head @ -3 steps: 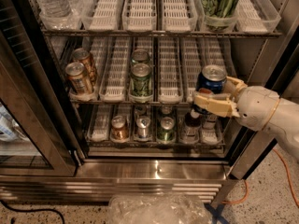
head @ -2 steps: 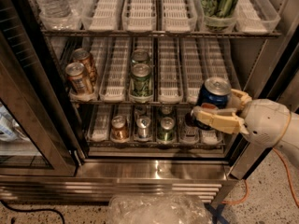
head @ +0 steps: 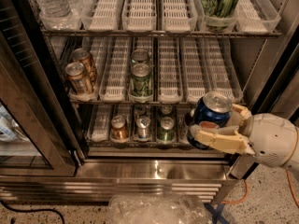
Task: Pick pepsi can from middle shelf of fridge
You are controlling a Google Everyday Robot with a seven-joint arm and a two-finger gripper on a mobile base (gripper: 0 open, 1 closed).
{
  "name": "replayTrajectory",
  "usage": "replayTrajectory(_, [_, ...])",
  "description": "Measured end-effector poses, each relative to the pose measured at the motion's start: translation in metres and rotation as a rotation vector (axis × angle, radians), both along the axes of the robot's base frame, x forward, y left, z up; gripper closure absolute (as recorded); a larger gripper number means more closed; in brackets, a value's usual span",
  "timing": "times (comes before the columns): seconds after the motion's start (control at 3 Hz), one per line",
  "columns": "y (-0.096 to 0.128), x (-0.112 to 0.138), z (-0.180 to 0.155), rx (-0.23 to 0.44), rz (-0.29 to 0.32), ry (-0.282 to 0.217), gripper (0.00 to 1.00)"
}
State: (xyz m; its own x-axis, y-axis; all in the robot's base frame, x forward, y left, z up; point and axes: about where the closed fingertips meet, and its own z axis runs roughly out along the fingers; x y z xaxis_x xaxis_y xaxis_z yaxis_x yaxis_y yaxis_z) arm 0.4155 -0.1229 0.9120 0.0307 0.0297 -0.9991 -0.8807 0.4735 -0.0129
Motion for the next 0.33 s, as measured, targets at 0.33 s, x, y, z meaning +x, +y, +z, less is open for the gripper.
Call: replayTrajectory(0.33, [0.0014,-0.0015,0.0007,0.002,0.008,-0.001,1.0])
